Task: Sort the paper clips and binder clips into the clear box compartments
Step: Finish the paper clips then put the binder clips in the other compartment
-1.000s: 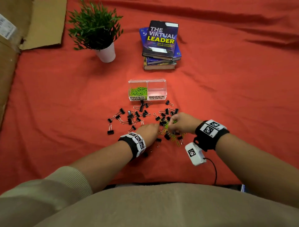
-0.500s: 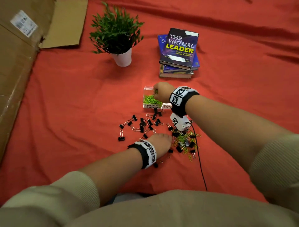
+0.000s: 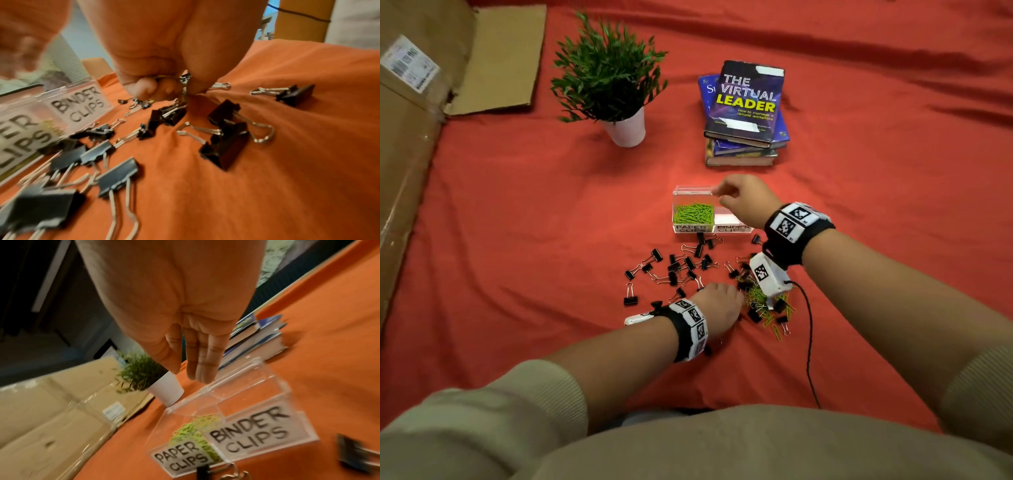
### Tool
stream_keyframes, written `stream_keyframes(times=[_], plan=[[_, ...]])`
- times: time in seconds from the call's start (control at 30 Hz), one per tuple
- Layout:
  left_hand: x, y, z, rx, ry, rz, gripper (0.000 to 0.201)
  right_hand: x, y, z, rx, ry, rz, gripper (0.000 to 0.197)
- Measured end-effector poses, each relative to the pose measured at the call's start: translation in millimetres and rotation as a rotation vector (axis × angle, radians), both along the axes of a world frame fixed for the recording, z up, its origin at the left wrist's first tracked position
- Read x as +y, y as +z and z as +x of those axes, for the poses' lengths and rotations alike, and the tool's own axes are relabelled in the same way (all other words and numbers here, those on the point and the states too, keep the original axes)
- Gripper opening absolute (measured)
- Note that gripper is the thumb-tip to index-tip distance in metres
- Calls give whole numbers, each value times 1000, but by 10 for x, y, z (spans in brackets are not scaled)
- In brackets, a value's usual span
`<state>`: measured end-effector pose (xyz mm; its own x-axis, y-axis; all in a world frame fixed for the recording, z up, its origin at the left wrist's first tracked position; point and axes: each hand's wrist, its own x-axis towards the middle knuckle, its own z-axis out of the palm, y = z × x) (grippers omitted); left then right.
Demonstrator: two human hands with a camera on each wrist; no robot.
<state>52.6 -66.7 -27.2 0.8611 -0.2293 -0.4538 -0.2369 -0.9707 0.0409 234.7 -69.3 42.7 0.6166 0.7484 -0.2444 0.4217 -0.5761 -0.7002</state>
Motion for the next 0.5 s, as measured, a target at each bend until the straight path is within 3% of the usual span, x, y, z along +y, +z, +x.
stream_keyframes(times=[0.1,0.27,0.4,0.5], plan=[[124,58,98,32,146,-163,29,-536,-16,-7,98,-104,-46,13],[400,271,285,164,316,-400,19,-1269,-286,-163,168,-87,-250,15],[701,465,594,30,450,-391,18,-1580,-472,-349,144,-96,-289,13],[983,571,923,-92,541,-278,19,-1688,-589,-526,128,-55,-334,7]])
